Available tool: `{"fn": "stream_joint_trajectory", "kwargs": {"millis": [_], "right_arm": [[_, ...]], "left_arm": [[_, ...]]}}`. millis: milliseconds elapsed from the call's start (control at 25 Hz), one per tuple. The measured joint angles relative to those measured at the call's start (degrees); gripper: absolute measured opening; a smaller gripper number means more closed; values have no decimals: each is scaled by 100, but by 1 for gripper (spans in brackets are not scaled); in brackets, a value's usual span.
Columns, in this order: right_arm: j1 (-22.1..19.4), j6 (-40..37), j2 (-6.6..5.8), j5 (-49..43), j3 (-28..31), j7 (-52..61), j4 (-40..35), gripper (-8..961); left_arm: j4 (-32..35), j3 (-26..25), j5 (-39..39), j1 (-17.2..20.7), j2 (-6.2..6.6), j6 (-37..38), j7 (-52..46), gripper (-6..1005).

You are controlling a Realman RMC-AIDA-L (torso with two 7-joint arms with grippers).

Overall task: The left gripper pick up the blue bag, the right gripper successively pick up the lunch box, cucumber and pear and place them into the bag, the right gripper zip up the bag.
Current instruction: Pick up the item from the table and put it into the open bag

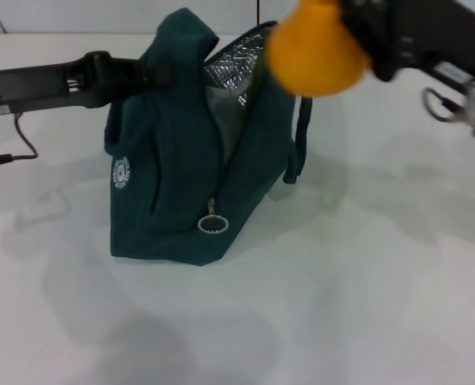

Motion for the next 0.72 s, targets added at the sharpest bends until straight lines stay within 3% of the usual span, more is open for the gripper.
{"fn": "stream_joint_trajectory", "kwargs": {"millis": [280,720], "right_arm": [[254,816,78,-454,-151,23,38,37],[319,1811,107,-467,-1029,-16,39,38]], "left_arm": [[-13,5,-8,-124,-73,74,-66,68],[-35,4,-14,-144,-78,75,-80,68]]}}
